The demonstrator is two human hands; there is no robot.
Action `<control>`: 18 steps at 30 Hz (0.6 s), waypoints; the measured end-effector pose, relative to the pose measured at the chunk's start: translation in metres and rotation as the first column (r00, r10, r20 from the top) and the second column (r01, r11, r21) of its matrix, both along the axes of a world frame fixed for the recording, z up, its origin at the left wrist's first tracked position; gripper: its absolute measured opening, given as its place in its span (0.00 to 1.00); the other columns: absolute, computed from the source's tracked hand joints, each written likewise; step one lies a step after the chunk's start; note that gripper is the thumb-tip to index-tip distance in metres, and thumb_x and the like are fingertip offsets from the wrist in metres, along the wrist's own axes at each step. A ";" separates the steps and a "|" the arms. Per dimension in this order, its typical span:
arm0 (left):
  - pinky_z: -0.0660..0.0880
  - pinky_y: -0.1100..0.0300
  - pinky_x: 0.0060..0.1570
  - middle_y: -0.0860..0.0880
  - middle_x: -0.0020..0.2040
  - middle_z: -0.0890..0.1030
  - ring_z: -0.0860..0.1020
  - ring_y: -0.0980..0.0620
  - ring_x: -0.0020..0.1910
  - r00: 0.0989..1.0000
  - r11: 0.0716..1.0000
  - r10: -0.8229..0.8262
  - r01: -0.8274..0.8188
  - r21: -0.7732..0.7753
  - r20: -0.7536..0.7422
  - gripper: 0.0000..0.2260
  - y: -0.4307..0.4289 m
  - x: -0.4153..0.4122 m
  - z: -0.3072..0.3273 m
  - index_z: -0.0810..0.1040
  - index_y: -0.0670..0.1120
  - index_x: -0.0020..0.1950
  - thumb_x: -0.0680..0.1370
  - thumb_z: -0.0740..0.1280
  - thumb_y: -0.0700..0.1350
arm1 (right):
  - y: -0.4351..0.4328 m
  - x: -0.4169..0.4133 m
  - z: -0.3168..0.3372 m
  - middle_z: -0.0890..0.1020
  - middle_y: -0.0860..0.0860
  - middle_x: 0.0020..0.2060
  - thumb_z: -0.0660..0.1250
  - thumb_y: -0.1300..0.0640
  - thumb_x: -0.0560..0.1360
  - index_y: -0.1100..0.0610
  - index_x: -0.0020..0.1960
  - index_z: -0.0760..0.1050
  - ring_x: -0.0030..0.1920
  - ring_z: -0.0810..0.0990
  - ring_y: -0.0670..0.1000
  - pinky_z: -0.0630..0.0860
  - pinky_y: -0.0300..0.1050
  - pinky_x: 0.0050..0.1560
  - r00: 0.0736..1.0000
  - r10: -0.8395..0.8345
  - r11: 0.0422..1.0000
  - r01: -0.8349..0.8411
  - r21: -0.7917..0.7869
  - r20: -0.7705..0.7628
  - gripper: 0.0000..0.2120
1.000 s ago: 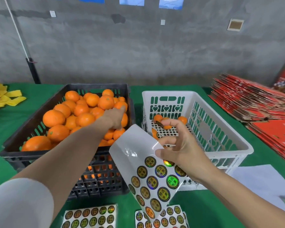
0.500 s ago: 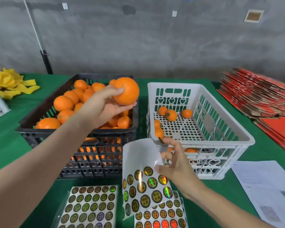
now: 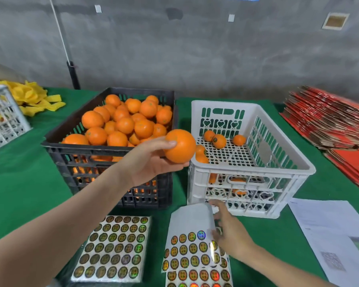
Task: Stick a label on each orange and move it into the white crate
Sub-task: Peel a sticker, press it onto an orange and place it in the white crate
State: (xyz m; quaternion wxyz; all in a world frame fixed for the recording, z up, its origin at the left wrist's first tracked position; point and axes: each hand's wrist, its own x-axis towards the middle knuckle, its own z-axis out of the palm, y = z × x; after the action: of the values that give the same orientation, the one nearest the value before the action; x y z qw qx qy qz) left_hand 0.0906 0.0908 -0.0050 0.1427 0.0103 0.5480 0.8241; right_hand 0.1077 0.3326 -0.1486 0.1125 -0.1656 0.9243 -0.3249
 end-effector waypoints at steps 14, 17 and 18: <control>0.75 0.62 0.26 0.38 0.47 0.79 0.77 0.49 0.29 0.976 0.999 -0.027 0.019 0.039 0.218 0.32 0.040 0.016 -0.006 0.69 0.47 0.69 0.70 0.63 0.63 | -0.026 -0.002 0.159 0.81 0.47 0.36 0.68 0.65 0.71 0.55 0.38 0.79 0.41 0.77 0.45 0.75 0.35 0.42 1.000 0.029 0.585 -0.007 -0.811 0.012 0.07; 0.71 0.65 0.22 0.40 0.37 0.80 0.75 0.50 0.26 0.940 0.997 -0.058 0.038 0.064 0.337 0.35 0.041 0.018 -0.008 0.73 0.41 0.61 0.73 0.55 0.70 | -0.026 -0.004 0.160 0.81 0.49 0.35 0.67 0.65 0.73 0.57 0.39 0.78 0.38 0.77 0.46 0.74 0.37 0.40 0.996 0.035 0.578 0.051 -0.815 0.087 0.06; 0.70 0.65 0.22 0.40 0.35 0.80 0.74 0.51 0.26 0.930 0.997 -0.063 0.039 0.071 0.362 0.36 0.042 0.017 -0.008 0.74 0.40 0.58 0.74 0.53 0.71 | -0.026 -0.004 0.160 0.81 0.48 0.33 0.67 0.65 0.73 0.57 0.39 0.78 0.36 0.76 0.45 0.73 0.37 0.39 0.995 0.033 0.587 0.061 -0.807 0.099 0.06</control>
State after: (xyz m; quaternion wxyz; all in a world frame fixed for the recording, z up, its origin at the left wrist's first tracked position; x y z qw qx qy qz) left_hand 0.1079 0.1325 -0.0134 0.2629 -0.1240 0.4857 0.8244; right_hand 0.1033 0.3065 0.0114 0.0699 -0.1744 0.6701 -0.7181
